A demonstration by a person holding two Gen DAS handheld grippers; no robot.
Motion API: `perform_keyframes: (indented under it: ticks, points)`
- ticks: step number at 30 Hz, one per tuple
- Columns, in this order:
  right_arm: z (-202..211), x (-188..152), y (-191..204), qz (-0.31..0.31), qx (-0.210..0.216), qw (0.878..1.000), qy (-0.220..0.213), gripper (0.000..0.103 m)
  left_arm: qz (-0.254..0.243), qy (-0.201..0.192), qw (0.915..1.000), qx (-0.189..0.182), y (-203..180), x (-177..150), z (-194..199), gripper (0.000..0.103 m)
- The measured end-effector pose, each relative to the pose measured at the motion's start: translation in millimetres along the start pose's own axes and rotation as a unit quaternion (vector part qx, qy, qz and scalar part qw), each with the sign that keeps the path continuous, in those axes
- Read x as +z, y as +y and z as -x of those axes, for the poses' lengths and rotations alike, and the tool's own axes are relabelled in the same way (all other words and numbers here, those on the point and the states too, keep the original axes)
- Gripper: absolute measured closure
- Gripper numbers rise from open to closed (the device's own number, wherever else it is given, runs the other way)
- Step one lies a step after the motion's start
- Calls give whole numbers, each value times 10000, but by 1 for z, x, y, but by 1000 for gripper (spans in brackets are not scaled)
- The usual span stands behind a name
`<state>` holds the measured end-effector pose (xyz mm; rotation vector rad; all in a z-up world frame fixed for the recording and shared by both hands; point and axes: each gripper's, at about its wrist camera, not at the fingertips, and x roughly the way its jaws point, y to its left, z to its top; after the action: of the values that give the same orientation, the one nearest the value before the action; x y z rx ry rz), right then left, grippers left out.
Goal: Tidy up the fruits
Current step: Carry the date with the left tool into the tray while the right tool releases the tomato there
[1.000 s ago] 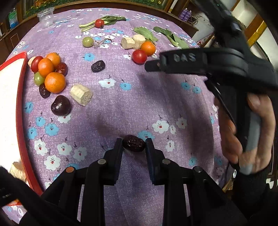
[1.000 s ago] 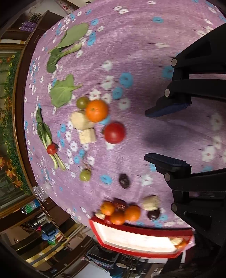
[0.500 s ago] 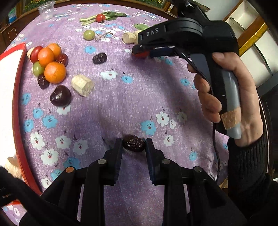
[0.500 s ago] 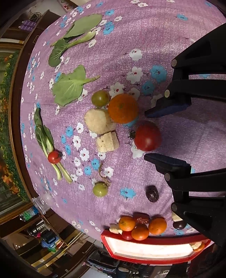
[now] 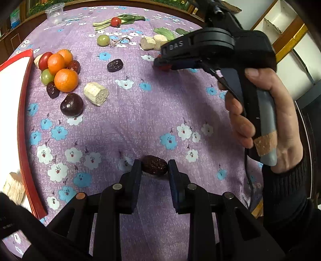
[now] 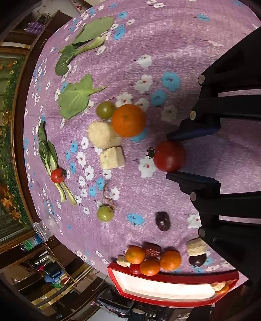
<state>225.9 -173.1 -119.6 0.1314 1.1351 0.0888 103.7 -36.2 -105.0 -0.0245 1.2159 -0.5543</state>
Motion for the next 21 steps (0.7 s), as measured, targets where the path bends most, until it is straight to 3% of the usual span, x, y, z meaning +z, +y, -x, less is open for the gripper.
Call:
perform_keyframes:
  ticks: [15, 17, 21]
  points:
    - [31, -24, -9, -111, 115, 9995, -275, 71, 1, -233, 9997, 102, -6, -9, 13, 82]
    - [34, -26, -12, -147, 116, 9994, -293, 71, -6, -242, 9997, 41, -9, -8, 14, 78]
    - [41, -30, -17, -194, 157, 9991, -352, 71, -216, -210, 9993, 240, -16, 0, 3, 78]
